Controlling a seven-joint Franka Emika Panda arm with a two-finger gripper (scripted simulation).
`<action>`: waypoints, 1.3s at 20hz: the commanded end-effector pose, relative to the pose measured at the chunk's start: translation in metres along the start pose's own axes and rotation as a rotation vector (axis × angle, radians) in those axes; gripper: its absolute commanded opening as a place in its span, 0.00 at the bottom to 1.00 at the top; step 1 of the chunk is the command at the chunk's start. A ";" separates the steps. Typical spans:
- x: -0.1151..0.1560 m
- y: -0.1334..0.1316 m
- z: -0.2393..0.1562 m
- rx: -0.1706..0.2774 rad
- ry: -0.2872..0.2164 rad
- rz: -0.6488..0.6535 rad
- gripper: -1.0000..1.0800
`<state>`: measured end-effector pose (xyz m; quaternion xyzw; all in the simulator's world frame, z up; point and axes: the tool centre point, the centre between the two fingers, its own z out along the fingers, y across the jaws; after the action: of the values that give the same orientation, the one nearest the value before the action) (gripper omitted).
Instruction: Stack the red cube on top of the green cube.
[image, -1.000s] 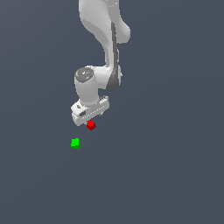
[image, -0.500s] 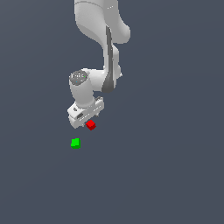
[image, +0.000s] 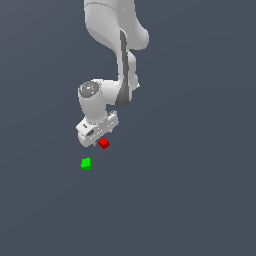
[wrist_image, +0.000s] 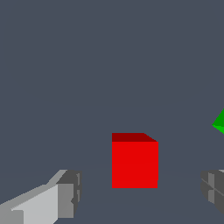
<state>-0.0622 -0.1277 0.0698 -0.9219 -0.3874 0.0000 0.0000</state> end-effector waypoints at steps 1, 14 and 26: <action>0.000 0.000 0.000 0.000 0.000 0.000 0.96; 0.000 -0.001 0.043 0.000 0.000 0.001 0.96; 0.000 0.000 0.050 0.000 0.000 0.001 0.00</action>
<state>-0.0624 -0.1276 0.0204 -0.9222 -0.3867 -0.0001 -0.0002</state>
